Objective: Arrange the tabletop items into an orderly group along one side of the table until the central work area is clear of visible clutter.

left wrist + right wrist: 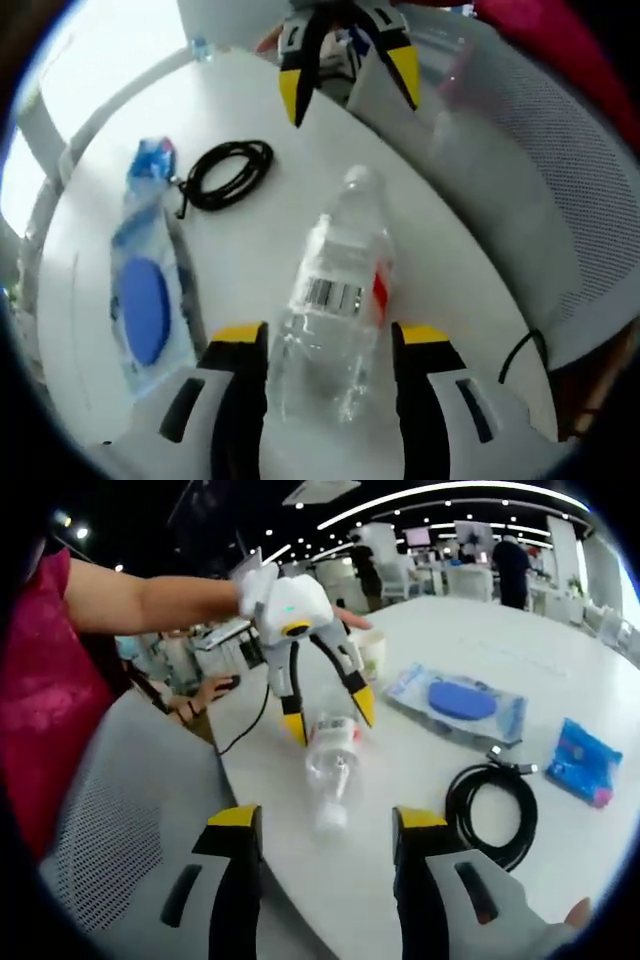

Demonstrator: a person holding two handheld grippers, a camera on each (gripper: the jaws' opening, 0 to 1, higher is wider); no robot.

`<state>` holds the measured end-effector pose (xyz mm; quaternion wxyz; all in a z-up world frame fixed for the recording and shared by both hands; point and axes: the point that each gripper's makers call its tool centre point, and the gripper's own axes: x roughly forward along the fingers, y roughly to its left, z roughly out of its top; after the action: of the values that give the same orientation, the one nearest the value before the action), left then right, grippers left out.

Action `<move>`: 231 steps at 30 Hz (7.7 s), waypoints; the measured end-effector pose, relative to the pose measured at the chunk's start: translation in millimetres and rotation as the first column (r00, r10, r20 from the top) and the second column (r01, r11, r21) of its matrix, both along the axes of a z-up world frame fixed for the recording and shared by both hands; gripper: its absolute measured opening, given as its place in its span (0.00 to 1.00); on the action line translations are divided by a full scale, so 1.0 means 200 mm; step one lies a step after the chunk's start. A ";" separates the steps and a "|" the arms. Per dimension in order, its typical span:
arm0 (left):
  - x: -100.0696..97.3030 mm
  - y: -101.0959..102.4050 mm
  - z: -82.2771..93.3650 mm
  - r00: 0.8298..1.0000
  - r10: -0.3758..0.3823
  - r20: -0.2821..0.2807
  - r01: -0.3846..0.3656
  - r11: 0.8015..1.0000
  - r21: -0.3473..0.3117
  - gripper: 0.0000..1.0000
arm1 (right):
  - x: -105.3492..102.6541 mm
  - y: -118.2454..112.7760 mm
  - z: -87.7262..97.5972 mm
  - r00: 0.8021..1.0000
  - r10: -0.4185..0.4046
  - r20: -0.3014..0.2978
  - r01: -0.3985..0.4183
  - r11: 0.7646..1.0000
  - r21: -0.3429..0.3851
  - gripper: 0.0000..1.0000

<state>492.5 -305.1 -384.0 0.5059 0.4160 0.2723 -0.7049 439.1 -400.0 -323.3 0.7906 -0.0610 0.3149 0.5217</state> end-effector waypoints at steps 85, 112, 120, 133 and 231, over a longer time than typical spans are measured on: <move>-0.13 -0.15 -0.03 0.997 0.043 -0.058 -0.047 0.997 -0.057 0.38 | 0.04 0.02 -0.01 1.000 0.020 -0.014 -0.020 1.000 0.000 0.51; -0.07 -0.14 0.20 0.953 0.266 -0.145 -0.297 0.914 -0.278 0.37 | 0.06 0.10 0.07 0.997 0.073 0.019 -0.073 0.997 -0.010 0.50; -0.04 -0.06 0.25 0.924 0.343 -0.168 -0.381 0.861 -0.337 0.37 | 0.07 0.15 0.09 0.995 0.099 0.031 -0.099 0.995 -0.017 0.50; -0.03 0.08 0.30 0.882 0.428 -0.197 -0.471 0.791 -0.391 0.37 | 0.06 0.20 0.11 0.990 0.135 0.040 -0.134 0.990 -0.033 0.50; 0.29 0.74 0.42 0.801 0.568 -0.189 -0.582 0.666 -0.466 0.37 | 0.52 1.38 0.50 0.856 0.350 0.380 -0.420 0.900 0.116 0.21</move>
<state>550.3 -156.3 -299.9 0.7882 0.1525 0.2031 -0.5606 543.1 -123.9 -222.4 0.7148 -0.1372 0.0982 0.6786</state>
